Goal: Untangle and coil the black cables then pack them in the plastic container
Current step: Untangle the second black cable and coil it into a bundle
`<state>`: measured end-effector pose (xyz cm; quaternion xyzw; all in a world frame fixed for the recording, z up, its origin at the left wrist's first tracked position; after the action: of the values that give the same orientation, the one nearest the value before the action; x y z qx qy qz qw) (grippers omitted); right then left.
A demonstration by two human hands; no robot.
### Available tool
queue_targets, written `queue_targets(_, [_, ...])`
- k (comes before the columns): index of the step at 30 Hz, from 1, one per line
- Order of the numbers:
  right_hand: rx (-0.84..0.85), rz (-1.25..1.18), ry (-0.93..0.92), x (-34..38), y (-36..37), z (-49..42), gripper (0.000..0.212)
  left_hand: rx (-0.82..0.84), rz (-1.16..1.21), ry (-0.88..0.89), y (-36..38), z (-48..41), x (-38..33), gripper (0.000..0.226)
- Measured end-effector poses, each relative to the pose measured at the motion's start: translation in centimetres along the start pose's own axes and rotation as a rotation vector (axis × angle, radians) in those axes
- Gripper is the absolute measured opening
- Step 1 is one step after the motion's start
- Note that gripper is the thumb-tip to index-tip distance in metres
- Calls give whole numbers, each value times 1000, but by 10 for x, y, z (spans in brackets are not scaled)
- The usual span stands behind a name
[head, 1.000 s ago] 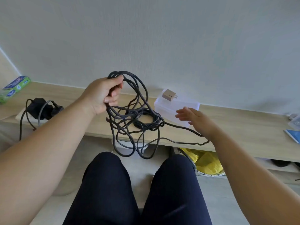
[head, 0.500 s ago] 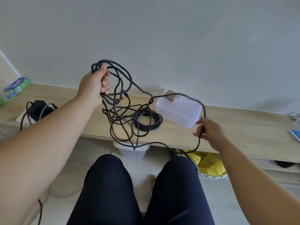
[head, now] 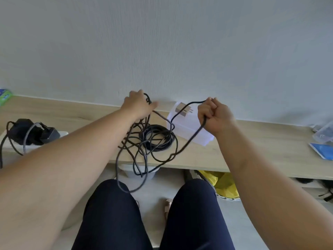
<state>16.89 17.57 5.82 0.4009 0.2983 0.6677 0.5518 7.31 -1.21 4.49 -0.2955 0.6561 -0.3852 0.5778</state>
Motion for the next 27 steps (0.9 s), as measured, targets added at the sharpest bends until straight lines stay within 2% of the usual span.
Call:
queue_targets(1, [3, -60, -8, 1, 6, -3, 55, -37, 105, 73, -2, 7, -9, 68])
queue_targets(2, [7, -110, -23, 2, 11, -6, 58, 28, 282, 144, -4, 19, -15, 60])
queue_targets(4, [7, -189, -54, 4, 21, -15, 55, 382, 585, 150, 11, 49, -26, 60])
queue_targets(6, [-7, -239, -98, 6, 27, -24, 47, 673, 562, 67, 32, 76, -19, 58])
queue_targets(7, [-10, -248, -116, 6, 30, -26, 44, 714, 471, 53, 38, 83, -10, 51])
queue_targets(8, [-7, -240, -136, 7, 32, -28, 42, 683, 418, 76, 39, 86, -5, 41])
queue_targets(9, [-1, -184, -157, 6, 35, -26, 41, 585, 476, 75, 34, 84, -2, 33])
queue_targets(10, [1, -58, -189, 4, 35, -25, 43, 470, 636, 20, 25, 83, -3, 29])
queue_targets(12, [-2, 374, -225, -8, 26, -19, 45, 262, 1000, -113, 1, 79, -6, 24])
queue_targets(13, [17, 606, -218, -17, 18, -14, 42, 181, 1106, -134, -8, 70, -13, 23])
queue_targets(15, [116, 975, -157, -39, -4, -7, 36, 113, 1253, -102, -28, 55, -29, 24])
queue_targets(17, [235, 1274, -103, -61, -19, 4, 45, 94, 1391, -64, -46, 45, -48, 28])
queue_targets(19, [263, 1530, -126, -78, -26, 10, 50, 76, 1494, -59, -61, 39, -60, 30])
queue_targets(23, [163, 1727, -390, -79, -12, 8, 41, 39, 1715, -102, -74, 32, -66, 30])
queue_targets(27, [138, 1704, -424, -81, 0, 3, 25, -1, 1796, -147, -77, 33, -58, 30])
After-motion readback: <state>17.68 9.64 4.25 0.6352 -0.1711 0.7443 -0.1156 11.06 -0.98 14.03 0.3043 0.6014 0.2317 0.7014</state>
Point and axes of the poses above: each hand's wrist, its own z-axis away from the middle knuckle, its own y-axis out of the palm, x = y × z, the point moved 4 cm from there along -z, towards the middle knuckle, and after that the axes turned 8 degrees about -x, right-handed, at the moved point
